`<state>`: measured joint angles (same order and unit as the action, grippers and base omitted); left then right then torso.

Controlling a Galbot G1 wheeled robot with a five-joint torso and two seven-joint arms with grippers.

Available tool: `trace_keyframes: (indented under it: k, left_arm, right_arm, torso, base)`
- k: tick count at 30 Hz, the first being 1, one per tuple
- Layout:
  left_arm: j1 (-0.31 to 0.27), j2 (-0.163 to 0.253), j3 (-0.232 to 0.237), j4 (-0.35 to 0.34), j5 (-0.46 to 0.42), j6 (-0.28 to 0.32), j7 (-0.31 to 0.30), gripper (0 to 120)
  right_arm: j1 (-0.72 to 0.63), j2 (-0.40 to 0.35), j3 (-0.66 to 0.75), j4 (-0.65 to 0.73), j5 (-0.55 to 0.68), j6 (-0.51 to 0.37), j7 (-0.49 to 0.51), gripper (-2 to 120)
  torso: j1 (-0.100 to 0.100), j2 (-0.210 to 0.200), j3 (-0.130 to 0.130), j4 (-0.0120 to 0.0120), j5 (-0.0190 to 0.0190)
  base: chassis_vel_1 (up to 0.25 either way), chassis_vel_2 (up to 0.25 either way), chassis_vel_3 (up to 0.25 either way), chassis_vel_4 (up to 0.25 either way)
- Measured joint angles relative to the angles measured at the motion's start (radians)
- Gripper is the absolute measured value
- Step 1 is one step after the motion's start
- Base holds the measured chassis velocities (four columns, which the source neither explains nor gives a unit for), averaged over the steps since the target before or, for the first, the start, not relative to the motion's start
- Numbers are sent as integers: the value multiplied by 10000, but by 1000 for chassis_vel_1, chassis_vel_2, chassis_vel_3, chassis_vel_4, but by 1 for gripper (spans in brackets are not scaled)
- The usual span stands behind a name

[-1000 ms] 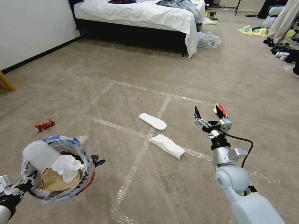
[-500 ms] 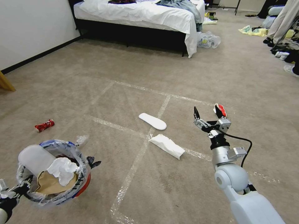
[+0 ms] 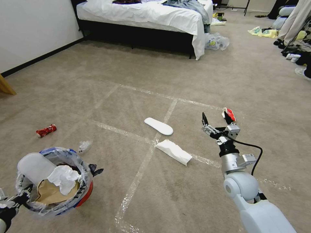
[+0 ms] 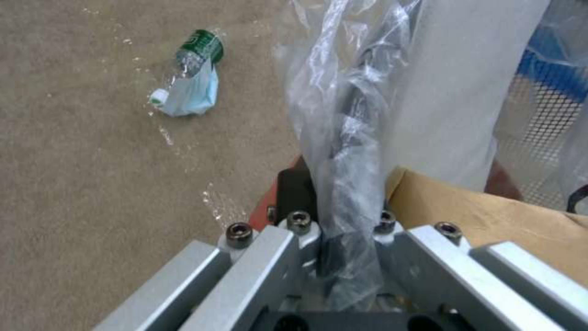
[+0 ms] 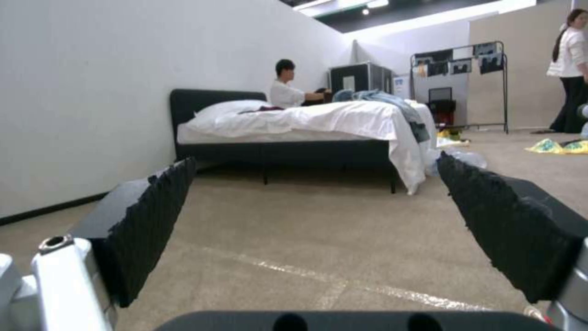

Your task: Pick up the trash bin and place the garbage on the floor into it.

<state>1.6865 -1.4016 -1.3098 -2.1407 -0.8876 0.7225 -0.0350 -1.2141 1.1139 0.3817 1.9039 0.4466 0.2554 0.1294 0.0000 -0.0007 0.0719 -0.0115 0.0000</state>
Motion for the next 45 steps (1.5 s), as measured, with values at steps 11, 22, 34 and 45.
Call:
trace_keyframes:
  k: [11, 22, 34, 45]
  left_arm:
    - [-10, 6, -12, 19, -24, -17, 22, 1]
    - [57, -7, -35, -44, -35, -34, 20, 1]
    - [-12, -42, -1, -30, -23, -37, 17, 1]
    - [79, 76, -252, 174, 2, -39, -17, 1]
  right_arm:
    - [6, 97, -51, 5, -133, -8, 37, 100]
    - [84, 153, -151, -16, -191, -41, 95, 100]
    - [94, 121, -157, -117, -213, -58, 145, 100]
    - [281, 45, -292, -224, -298, -8, 209, 100]
  torso:
    - [0, 0, 1, -1, -1]
    - [0, 0, 0, 0, -1]
    - [0, 0, 0, 0, 0]
    - [0, 0, 0, 3, -1]
  base:
    - [-71, 77, 77, -77]
    - [-65, 60, 56, -55]
    - [-49, 67, 64, -56]
    - [-27, 24, 25, -28]
